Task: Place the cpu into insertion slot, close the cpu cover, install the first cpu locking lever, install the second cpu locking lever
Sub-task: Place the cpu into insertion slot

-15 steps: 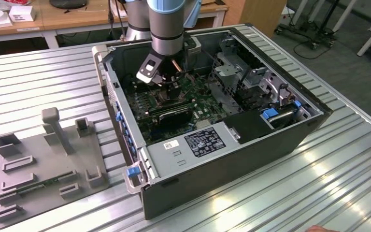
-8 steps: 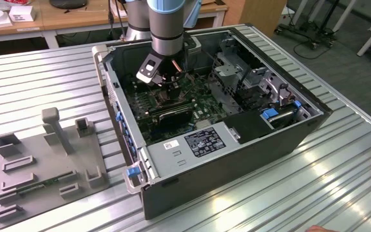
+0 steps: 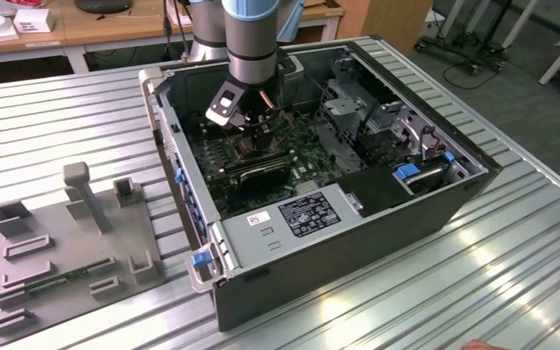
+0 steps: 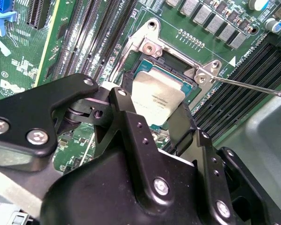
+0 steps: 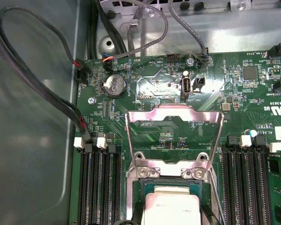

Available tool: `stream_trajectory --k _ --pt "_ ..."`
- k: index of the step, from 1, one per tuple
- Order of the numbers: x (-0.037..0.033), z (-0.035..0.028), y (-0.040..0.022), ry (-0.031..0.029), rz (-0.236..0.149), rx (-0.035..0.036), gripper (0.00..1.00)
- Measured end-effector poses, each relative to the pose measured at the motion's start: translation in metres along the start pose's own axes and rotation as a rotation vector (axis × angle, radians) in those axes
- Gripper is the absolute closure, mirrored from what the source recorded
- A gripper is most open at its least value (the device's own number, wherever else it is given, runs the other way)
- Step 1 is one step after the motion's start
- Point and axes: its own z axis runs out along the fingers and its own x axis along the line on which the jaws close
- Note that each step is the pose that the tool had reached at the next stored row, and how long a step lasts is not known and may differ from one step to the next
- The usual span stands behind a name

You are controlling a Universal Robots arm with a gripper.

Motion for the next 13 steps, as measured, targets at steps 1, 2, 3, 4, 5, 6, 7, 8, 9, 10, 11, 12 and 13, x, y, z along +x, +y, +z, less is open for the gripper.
stream_trajectory --k 1,2,3,4,5,6,7,8,9,10,11,12,13 --pt "0.0 0.0 0.0 0.0 -0.001 0.0 0.46" --pt "0.0 0.0 0.0 0.0 -0.001 0.0 0.46" --pt "0.0 0.0 0.0 0.0001 -0.001 0.0 0.46" --pt "0.0 0.0 0.0 0.0001 -0.001 0.0 0.46" --pt "0.0 0.0 0.0 0.0001 -0.001 0.0 0.46" --pt "0.0 0.0 0.0 0.0001 -0.001 0.0 0.46" --pt "0.0 0.0001 0.0 0.0 -0.001 0.0001 0.46" --pt "-0.0001 0.0002 0.0 -0.0001 -0.001 0.0001 0.46" --pt "-0.0001 0.0003 -0.0001 -0.0001 -0.001 0.0002 0.46" --pt "0.0 0.0004 -0.0001 -0.0001 -0.001 0.0002 0.46" --pt "0.0 0.0004 0.0 -0.0001 -0.001 0.0002 0.46" --pt "0.0 0.0005 0.0 0.0 -0.001 0.0001 0.46" --pt "0.0 0.0005 0.0 0.0001 -0.001 0.0 0.46"
